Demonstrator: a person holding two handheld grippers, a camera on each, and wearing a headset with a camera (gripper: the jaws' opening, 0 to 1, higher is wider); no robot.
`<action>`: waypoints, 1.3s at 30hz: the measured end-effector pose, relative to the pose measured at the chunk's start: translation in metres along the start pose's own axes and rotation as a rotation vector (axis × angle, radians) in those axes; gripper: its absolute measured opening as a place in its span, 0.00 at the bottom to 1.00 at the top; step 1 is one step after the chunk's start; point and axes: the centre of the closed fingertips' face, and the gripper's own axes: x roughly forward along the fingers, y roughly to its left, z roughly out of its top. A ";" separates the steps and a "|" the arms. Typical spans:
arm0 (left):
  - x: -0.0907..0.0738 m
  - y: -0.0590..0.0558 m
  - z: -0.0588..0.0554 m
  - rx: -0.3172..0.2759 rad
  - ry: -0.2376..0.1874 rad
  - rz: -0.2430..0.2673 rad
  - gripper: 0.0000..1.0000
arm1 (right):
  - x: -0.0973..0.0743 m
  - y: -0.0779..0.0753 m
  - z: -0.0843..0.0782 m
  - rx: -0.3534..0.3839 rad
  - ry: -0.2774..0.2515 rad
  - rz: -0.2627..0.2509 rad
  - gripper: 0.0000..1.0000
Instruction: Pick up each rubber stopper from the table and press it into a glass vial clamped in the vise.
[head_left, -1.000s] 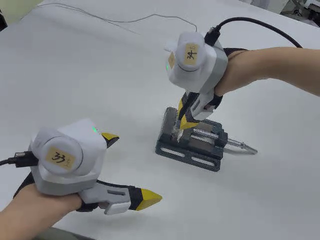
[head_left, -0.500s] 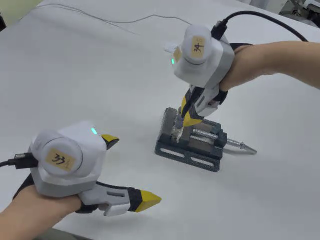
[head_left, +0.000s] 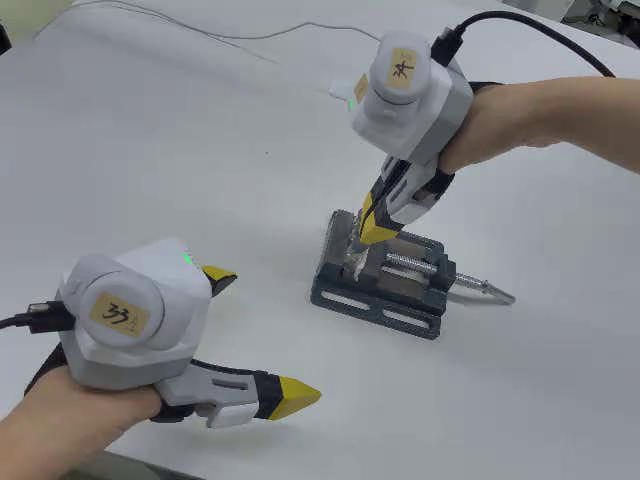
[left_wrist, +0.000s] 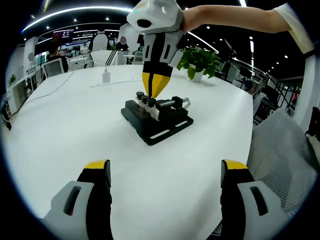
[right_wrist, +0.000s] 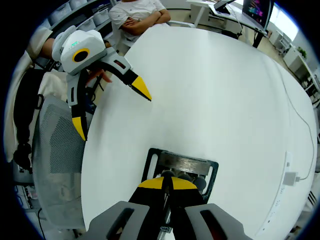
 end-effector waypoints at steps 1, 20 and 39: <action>0.000 0.000 0.000 -0.003 0.000 -0.001 0.90 | 0.000 0.000 0.000 0.001 0.000 0.000 0.00; 0.007 0.003 -0.004 -0.024 0.005 -0.010 0.89 | 0.006 -0.002 -0.001 -0.038 0.064 -0.022 0.00; 0.014 0.006 -0.003 -0.053 0.000 -0.012 0.88 | 0.009 -0.013 -0.003 0.017 0.104 -0.017 0.00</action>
